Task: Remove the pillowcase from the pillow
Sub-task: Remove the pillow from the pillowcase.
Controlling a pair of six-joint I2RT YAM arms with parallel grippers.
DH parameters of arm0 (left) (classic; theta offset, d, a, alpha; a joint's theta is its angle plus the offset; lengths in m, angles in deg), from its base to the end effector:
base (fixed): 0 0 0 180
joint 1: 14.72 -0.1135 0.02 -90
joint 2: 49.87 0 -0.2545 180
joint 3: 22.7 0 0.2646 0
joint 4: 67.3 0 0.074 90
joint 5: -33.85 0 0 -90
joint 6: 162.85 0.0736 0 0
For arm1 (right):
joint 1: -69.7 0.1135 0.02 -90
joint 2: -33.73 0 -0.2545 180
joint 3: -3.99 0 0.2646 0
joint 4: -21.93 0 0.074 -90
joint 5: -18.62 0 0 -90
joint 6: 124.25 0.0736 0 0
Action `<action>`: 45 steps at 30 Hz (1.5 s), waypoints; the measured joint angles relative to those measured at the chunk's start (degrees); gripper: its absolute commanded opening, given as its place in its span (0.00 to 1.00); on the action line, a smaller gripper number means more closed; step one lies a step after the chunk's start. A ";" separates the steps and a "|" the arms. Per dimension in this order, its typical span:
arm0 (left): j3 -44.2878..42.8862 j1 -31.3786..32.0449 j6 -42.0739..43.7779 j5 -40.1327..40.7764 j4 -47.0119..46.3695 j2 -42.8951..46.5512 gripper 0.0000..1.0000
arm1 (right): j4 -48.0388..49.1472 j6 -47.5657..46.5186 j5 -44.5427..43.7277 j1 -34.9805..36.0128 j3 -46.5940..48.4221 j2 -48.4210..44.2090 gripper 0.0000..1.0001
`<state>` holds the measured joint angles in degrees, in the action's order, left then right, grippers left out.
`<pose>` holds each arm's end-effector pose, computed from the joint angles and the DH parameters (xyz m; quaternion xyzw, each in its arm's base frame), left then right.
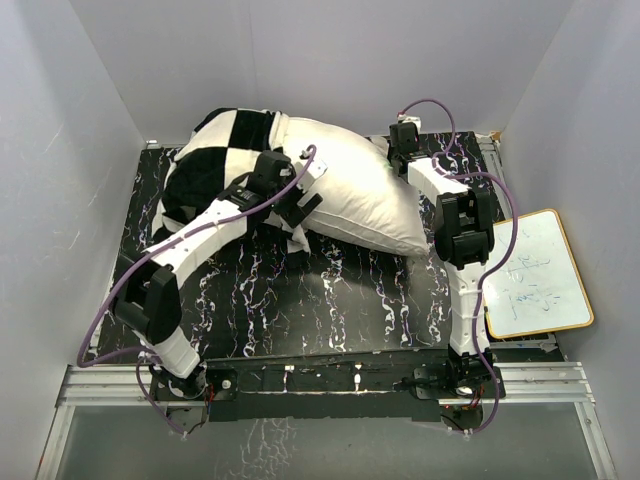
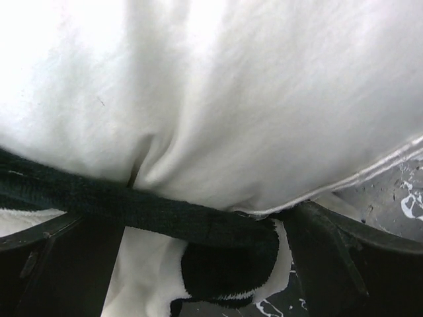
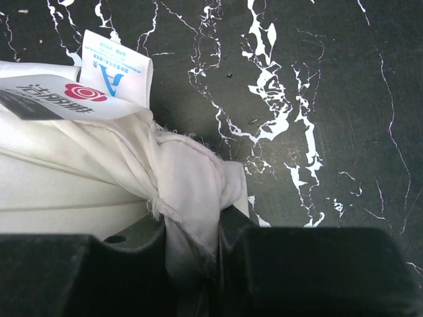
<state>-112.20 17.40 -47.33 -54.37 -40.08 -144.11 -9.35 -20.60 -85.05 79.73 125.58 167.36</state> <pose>0.3635 -0.2255 0.2673 0.4149 0.7697 -0.0144 0.4850 0.5547 0.0804 0.1427 0.0759 0.9097 -0.0262 0.4074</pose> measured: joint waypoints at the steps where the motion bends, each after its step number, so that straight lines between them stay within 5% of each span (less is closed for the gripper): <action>1: -1.64 0.00 -0.85 0.31 0.28 -0.92 0.97 | 0.13 0.00 0.00 -0.02 -0.09 0.04 0.08; 12: 6.36 -2.19 8.00 3.72 -3.87 1.92 0.97 | 3.19 0.02 0.07 -0.33 -2.64 -0.59 0.08; 23: 11.15 -31.08 16.81 0.22 -8.09 5.18 0.82 | 10.45 0.42 -1.14 0.17 -10.84 -4.46 0.08; 29: 11.13 -36.72 16.63 0.52 -5.09 3.39 0.89 | 14.71 0.42 -1.51 0.15 -14.49 -6.10 0.08; 32: 9.79 -36.33 15.28 -4.50 -0.04 3.98 0.97 | 17.88 0.33 -0.61 0.15 -18.12 -8.55 0.08; 38: -1.01 -36.09 11.17 -13.68 11.04 5.44 0.97 | 33.14 -4.63 3.21 1.77 -37.16 -22.73 0.08; 45: -15.21 -37.35 7.56 -15.85 13.38 3.13 0.97 | 53.05 -18.62 2.78 12.85 -50.36 -36.54 0.08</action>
<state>-127.42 -19.95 -39.77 -70.21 -26.71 -140.98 43.70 -39.22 -82.28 92.58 75.22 130.81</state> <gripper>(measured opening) 0.970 0.180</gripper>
